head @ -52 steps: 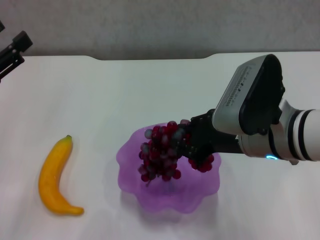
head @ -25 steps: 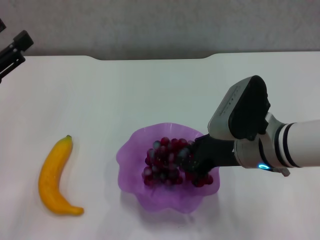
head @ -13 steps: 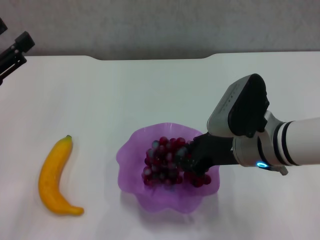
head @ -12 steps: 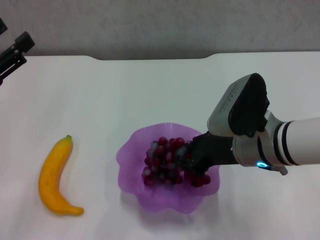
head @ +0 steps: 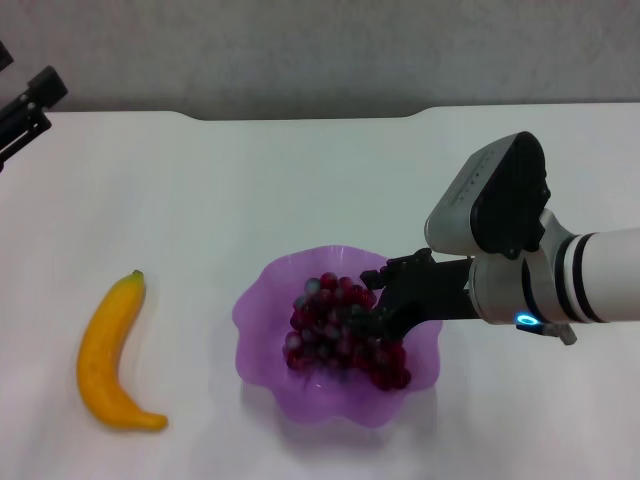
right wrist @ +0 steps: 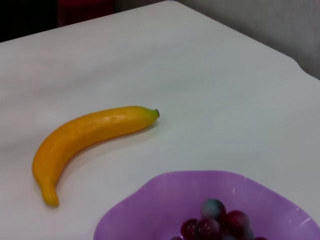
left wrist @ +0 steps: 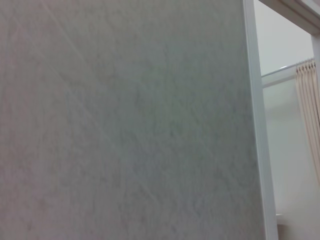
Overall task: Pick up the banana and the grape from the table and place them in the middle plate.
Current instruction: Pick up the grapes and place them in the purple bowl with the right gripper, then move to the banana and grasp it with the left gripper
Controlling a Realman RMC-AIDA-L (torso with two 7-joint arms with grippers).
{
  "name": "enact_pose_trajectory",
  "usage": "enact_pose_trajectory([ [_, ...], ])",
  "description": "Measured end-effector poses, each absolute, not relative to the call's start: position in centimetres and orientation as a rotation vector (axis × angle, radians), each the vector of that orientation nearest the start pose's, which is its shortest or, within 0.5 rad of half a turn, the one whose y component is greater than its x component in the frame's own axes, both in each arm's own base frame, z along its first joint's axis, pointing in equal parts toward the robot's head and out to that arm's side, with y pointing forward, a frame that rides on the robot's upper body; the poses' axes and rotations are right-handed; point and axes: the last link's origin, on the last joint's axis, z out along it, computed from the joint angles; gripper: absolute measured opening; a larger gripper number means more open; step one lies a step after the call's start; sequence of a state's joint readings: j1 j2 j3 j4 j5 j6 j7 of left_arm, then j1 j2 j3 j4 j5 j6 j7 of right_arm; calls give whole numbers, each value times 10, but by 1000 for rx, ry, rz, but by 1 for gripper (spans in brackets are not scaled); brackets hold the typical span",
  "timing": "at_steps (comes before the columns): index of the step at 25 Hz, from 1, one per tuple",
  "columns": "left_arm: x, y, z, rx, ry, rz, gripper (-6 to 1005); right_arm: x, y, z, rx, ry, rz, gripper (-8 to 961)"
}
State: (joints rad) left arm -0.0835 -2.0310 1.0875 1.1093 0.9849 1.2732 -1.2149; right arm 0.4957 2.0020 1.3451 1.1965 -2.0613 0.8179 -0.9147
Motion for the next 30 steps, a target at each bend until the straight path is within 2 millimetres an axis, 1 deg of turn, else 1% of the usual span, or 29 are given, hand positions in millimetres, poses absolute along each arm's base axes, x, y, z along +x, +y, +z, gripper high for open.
enact_pose_trajectory([
  [12,-253,305,125,-1976,-280,-1074,754,159,358,-66,-2673,461,107,685],
  [15,-253,305,125,-1976,-280,-1074,754,157,357,-64,-2669,456,122,772],
  [22,-253,305,125,-1976,-280,-1074,754,152,351,-55,-2640,414,183,771],
  [25,-253,305,124,-1978,-280,-1072,754,148,347,-47,-2615,396,303,771],
  [26,-253,305,124,-1978,-280,-1072,754,148,347,-47,-2615,396,303,771],
  [30,-251,305,124,-1988,-268,-1061,754,144,343,-24,-2542,377,483,771],
])
